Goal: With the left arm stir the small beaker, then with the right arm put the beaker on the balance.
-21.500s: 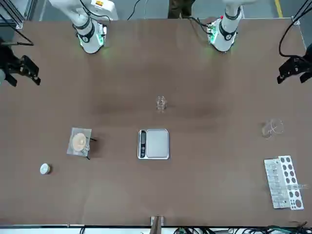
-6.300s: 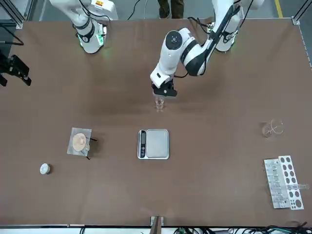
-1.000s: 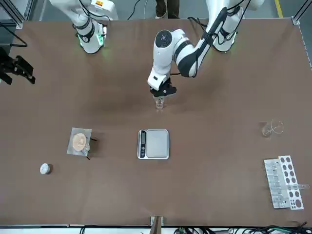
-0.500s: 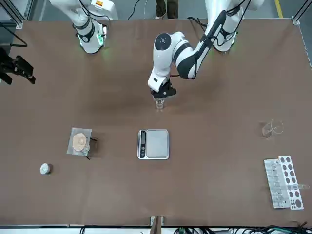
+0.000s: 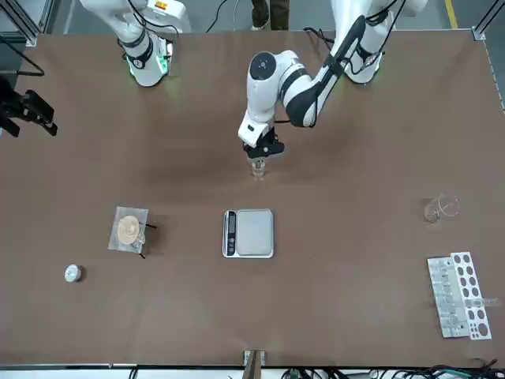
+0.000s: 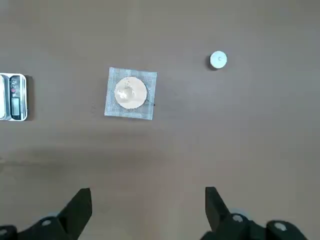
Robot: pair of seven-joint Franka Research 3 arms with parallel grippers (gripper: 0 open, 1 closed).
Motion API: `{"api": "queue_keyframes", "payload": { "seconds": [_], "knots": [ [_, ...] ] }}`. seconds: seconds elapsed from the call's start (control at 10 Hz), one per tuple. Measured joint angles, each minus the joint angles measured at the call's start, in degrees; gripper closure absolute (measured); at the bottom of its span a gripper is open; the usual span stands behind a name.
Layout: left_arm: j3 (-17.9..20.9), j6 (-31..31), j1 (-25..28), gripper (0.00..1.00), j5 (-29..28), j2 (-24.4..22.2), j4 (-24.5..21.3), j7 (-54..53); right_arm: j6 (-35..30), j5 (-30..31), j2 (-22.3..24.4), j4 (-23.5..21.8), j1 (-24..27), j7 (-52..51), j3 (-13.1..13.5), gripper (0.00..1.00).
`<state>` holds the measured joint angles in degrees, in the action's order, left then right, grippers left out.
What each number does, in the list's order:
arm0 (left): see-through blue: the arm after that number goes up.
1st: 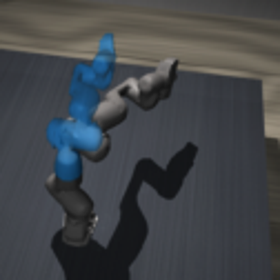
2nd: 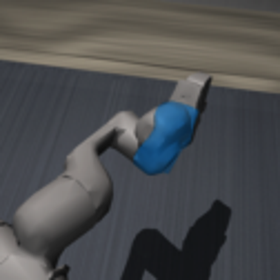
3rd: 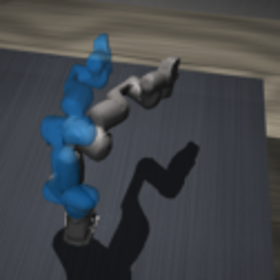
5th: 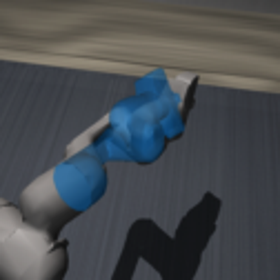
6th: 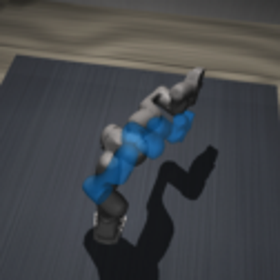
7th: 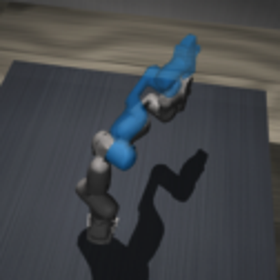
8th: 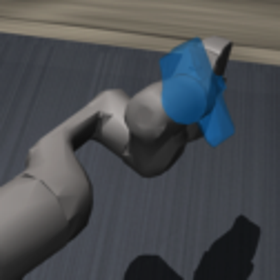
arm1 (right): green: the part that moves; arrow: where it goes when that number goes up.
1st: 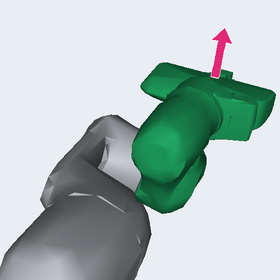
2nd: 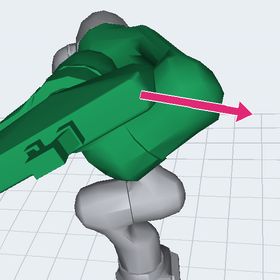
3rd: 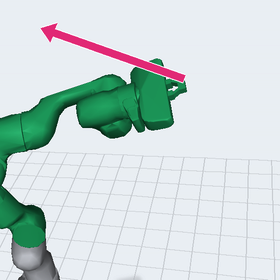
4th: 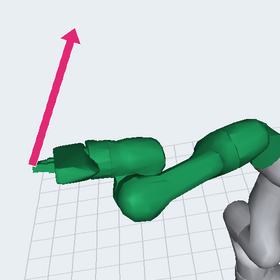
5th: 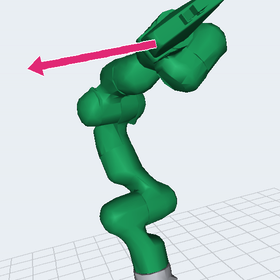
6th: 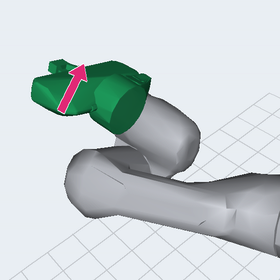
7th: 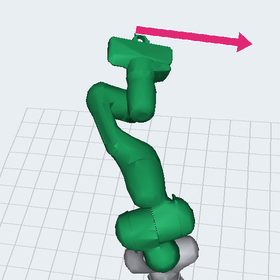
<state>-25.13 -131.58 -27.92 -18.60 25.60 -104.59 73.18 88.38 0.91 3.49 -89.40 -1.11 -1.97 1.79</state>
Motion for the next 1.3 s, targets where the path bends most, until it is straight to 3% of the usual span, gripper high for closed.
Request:
{"api": "queue_keyframes", "payload": {
  "seconds": [1.3],
  "knots": [
    [-0.6, 5.8, 0.9, 0.92, 3.0, -4.4, 1.9, 0.3, -0.8, -0.1, 0.0, 0.0, -0.3, 0.0, -0.3, 0.00]
  ]
}}
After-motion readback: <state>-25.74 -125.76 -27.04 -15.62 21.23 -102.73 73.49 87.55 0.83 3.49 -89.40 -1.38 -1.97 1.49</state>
